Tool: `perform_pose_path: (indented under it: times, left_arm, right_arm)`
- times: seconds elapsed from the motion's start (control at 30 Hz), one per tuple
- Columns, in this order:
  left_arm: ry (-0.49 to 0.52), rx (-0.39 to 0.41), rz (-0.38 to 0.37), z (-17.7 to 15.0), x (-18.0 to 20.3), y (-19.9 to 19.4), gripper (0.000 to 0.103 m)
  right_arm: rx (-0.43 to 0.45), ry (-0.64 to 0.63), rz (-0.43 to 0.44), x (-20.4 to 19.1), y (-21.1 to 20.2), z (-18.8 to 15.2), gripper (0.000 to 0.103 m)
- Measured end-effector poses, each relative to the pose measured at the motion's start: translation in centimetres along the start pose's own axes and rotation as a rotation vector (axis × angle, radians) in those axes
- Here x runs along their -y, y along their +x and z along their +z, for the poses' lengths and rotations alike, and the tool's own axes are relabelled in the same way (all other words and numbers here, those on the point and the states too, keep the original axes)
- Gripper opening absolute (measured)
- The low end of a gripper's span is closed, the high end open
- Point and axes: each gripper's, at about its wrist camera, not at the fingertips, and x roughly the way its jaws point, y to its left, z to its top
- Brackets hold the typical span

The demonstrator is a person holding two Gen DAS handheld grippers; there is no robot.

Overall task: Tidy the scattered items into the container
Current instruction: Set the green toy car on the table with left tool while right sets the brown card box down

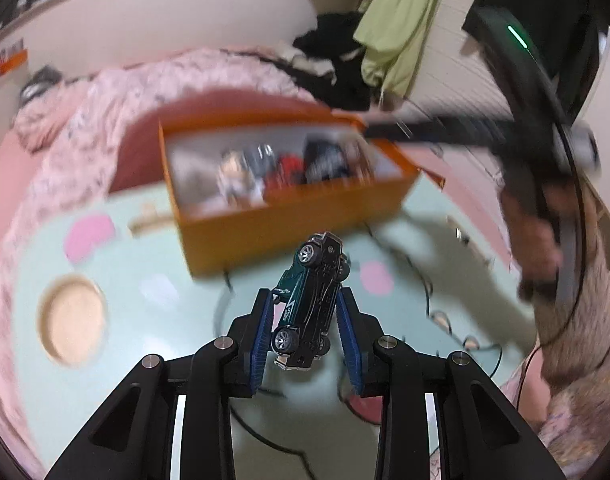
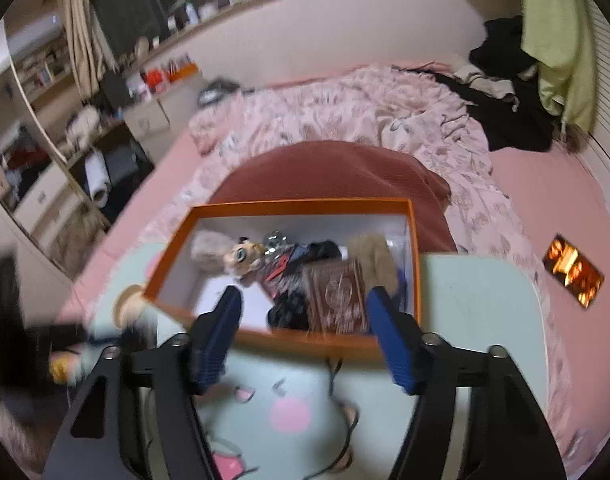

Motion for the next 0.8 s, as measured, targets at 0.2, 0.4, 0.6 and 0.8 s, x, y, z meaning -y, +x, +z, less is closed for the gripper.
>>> perform_pose_path:
  times: [0.2, 0.4, 0.6, 0.8]
  left_arm:
    - [-0.039, 0.016, 0.052, -2.2, 1.1, 2.0, 0.03]
    - [-0.076, 0.024, 0.027, -2.8, 0.5, 2.2, 0.045]
    - [-0.089, 0.055, 0.017, -2.6, 0.6, 1.3, 0.053]
    - [-0.107, 0.103, 0.03, -1.7, -0.7, -0.1, 0.054]
  right_arm:
    - [-0.179, 0.034, -0.038, 1.7, 4.6, 0.8, 0.05]
    - [-0.155, 0.063, 0.016, 2.6, 4.0, 0.0, 0.044]
    - [0.015, 0.088, 0.082, 2.8, 0.1, 0.5, 0.044]
    - [0.135, 0.103, 0.27, 2.4, -5.2, -0.4, 0.044]
